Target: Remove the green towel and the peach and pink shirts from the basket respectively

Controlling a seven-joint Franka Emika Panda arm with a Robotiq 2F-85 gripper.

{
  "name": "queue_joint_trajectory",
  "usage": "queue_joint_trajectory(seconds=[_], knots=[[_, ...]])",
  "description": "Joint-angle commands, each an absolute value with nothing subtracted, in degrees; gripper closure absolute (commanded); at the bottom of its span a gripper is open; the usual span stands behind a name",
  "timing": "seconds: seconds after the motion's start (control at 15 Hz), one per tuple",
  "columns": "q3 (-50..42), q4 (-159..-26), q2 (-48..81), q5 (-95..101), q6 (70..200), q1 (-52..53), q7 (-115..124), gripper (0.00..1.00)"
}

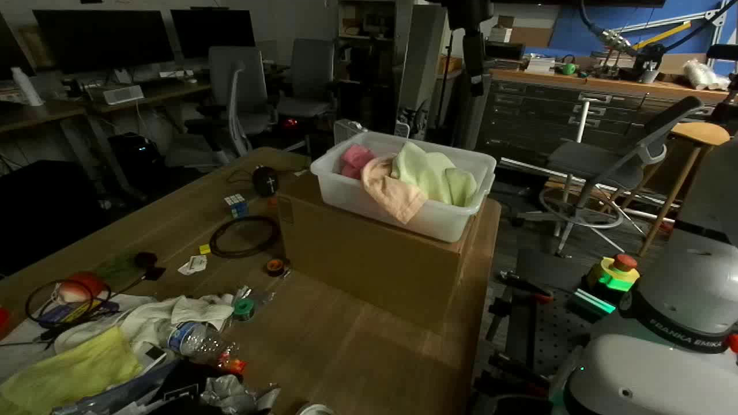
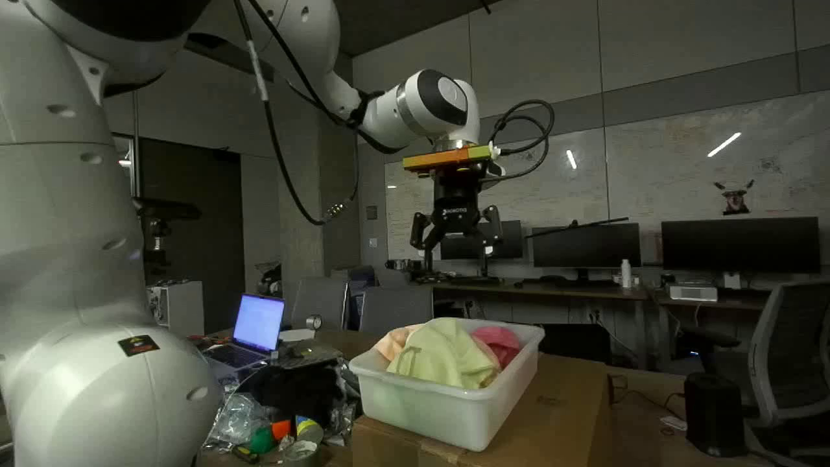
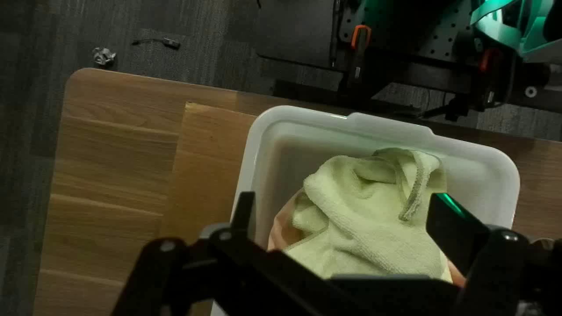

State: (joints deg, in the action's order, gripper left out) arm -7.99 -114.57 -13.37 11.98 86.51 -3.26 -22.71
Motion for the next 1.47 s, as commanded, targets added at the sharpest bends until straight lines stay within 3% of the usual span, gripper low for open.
queue_joint_trajectory(seconds=[0.0,0.53,1.4], knots=[[-7.85,-114.3,-13.31,11.94,86.43,-3.42,-22.75,0.0],[-7.36,-113.66,-9.73,4.76,94.4,-2.6,-21.35,0.0],[-3.85,-113.07,0.81,0.13,95.53,-2.29,-18.29,0.0]])
